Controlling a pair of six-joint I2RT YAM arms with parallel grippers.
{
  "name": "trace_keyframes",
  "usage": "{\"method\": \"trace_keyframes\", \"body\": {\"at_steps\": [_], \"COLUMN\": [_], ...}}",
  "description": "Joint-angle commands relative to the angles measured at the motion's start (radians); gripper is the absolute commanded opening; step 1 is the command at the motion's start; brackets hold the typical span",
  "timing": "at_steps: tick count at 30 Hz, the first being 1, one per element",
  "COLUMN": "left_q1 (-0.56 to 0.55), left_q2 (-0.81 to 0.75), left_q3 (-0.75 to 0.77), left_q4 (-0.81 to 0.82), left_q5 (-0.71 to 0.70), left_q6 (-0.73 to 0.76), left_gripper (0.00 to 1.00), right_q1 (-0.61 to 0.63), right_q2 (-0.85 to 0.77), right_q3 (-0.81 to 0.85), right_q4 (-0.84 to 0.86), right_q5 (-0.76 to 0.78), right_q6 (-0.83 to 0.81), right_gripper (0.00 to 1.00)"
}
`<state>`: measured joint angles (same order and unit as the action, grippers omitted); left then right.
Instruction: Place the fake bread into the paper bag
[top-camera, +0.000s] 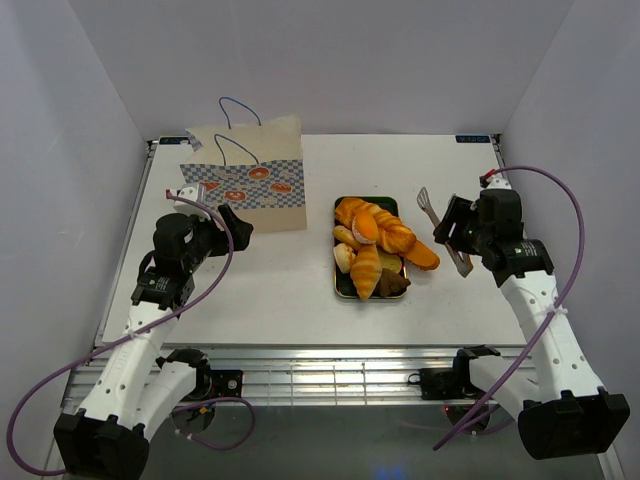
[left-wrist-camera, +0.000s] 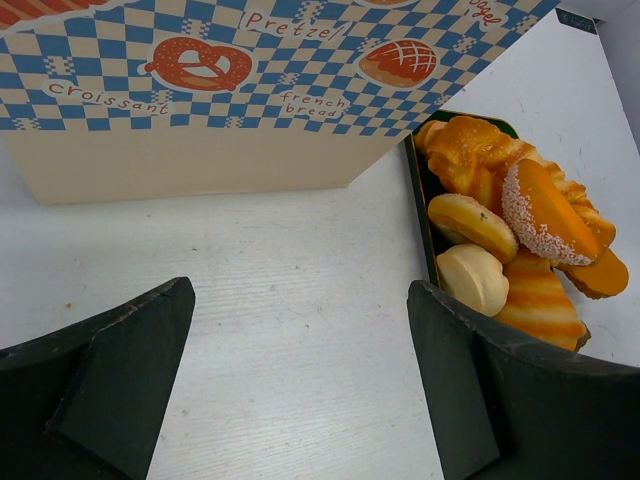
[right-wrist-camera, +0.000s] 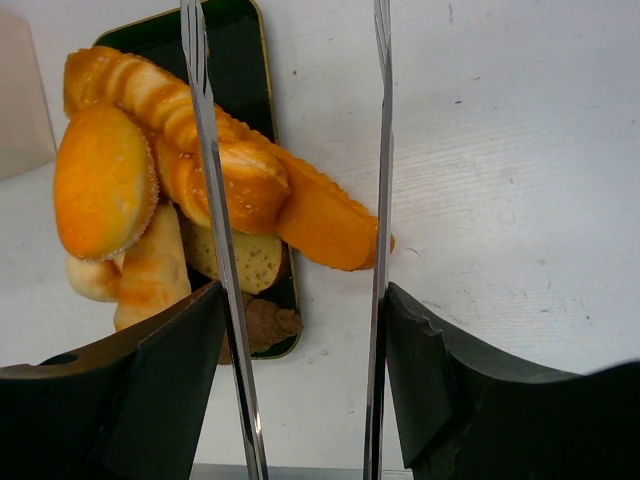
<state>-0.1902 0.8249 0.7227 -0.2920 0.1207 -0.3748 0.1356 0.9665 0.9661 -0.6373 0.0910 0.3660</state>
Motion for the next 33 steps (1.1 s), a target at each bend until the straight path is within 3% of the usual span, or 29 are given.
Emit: {"method": "trace_keyframes", "body": {"at_steps": [1,11,20,33], "left_q1": [-0.003,-0.005,-0.002,-0.002], "left_q2": [-0.001,0.011,0.019,0.019], "left_q3": [0.026,0.032,0.04,0.04], "left_q4": [-0.003,-0.015,-0.029,-0.029], "left_q5": [0.004,-0.007,-0.033,-0.032], "left_q6": [0.008,0.008,0.01,0.01], "left_gripper": [0.98,0.98,0.98,0.98], "right_q1": [0.012,0.11,0.389,0.513], "right_q2": [-0.029,-0.026,0.035,0.101], "right_q3": [0.068,0.103,0.103,0.086], "right_q4": [-0.007,-0.024,-0.007,-0.012], "right_q5": [-0.079,-0.195,-0.044,0.082], "right_q6": [-0.035,-0.044,-0.001,0.025], "right_gripper": [0.67,0.66,0.68,0.67]}}
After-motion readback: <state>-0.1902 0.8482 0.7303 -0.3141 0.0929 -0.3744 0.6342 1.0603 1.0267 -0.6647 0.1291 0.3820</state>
